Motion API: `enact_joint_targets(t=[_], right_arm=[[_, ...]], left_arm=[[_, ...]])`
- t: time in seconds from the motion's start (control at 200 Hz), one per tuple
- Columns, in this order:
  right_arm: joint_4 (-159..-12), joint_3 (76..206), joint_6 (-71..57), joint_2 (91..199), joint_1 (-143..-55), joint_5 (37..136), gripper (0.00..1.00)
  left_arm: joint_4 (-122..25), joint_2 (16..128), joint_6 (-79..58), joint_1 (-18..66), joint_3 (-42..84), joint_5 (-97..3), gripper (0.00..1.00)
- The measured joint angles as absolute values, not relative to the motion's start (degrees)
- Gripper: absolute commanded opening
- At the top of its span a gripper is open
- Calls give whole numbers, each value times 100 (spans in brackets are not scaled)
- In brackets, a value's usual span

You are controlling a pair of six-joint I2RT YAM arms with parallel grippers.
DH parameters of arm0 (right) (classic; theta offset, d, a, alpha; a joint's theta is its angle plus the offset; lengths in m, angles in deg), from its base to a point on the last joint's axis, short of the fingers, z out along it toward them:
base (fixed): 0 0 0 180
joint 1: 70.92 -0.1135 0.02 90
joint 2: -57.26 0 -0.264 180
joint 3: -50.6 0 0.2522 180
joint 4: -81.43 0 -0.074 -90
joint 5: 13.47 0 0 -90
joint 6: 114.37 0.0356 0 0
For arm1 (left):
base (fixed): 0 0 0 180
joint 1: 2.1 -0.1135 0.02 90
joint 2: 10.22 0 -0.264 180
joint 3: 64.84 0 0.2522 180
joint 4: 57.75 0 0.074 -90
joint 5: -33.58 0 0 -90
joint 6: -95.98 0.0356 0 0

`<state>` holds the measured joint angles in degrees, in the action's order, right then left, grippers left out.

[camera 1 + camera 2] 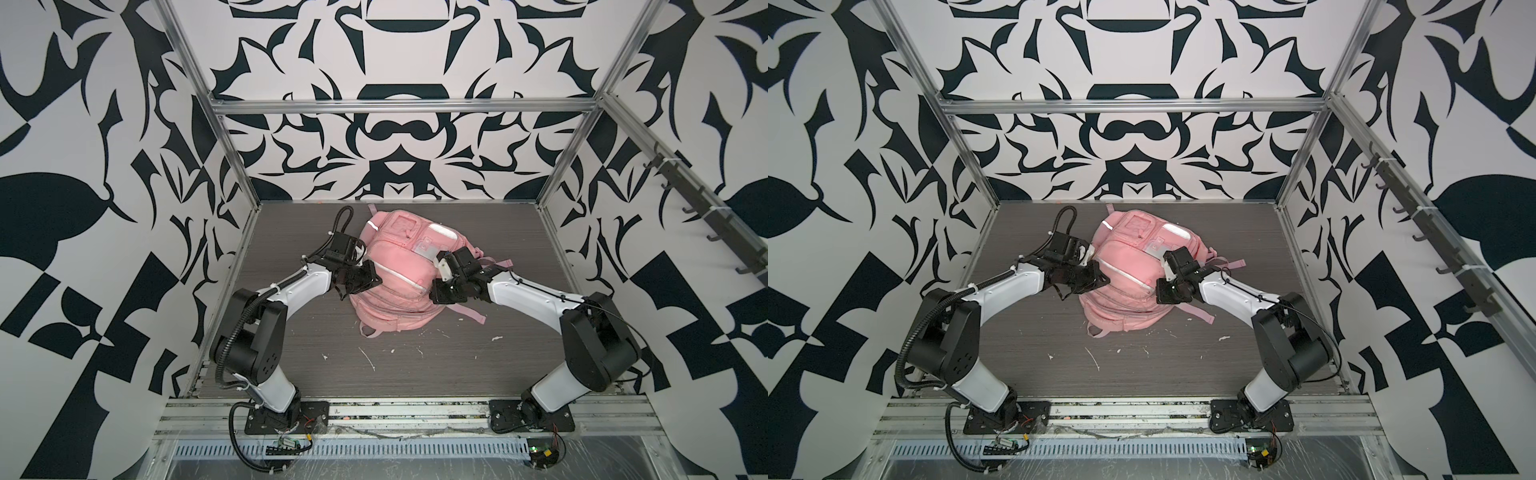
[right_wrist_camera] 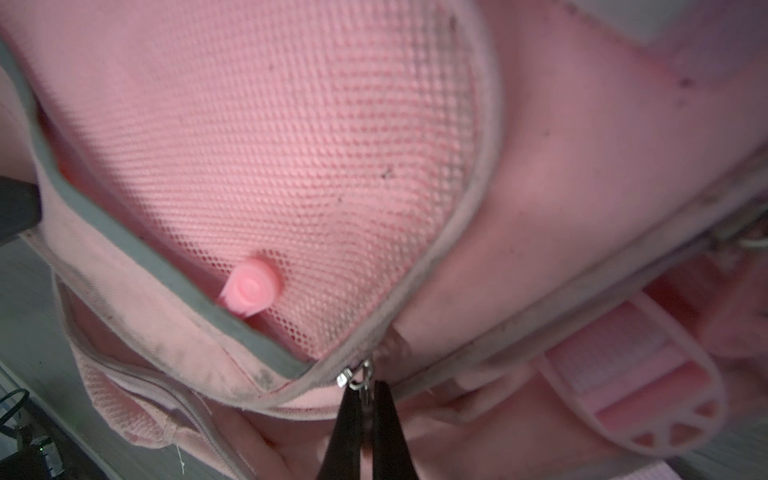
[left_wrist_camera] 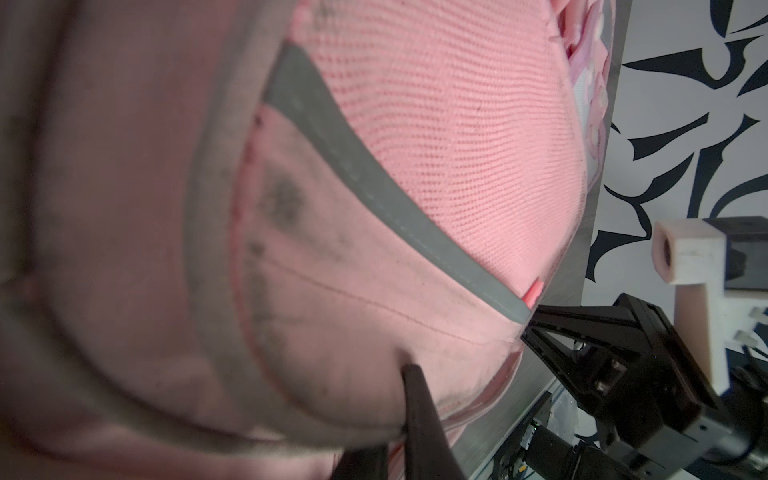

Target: Pack the student bag

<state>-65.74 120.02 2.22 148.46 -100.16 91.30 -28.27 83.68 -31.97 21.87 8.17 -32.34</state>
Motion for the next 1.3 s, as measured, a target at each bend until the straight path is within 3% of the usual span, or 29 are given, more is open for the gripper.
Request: enact_joint_targets(t=[0.335, 0.92, 1.125, 1.3], right_arm=[[-6574, 12159, 242, 15041, -9954, 9110, 0], [-6228, 13591, 185, 16260, -9445, 9010, 0], [-6139, 13952, 174, 16579, -9133, 9077, 7], [-5933, 14339, 58, 16879, -9001, 9097, 32]], left_arm=[[-2811, 8764, -3186, 2187, 1081, -3265, 11], [-3122, 9496, -3405, 2263, 1846, -3383, 12], [-3391, 9553, -3606, 2552, 1844, -3527, 13], [-3463, 9553, -3702, 2749, 1826, -3722, 13]])
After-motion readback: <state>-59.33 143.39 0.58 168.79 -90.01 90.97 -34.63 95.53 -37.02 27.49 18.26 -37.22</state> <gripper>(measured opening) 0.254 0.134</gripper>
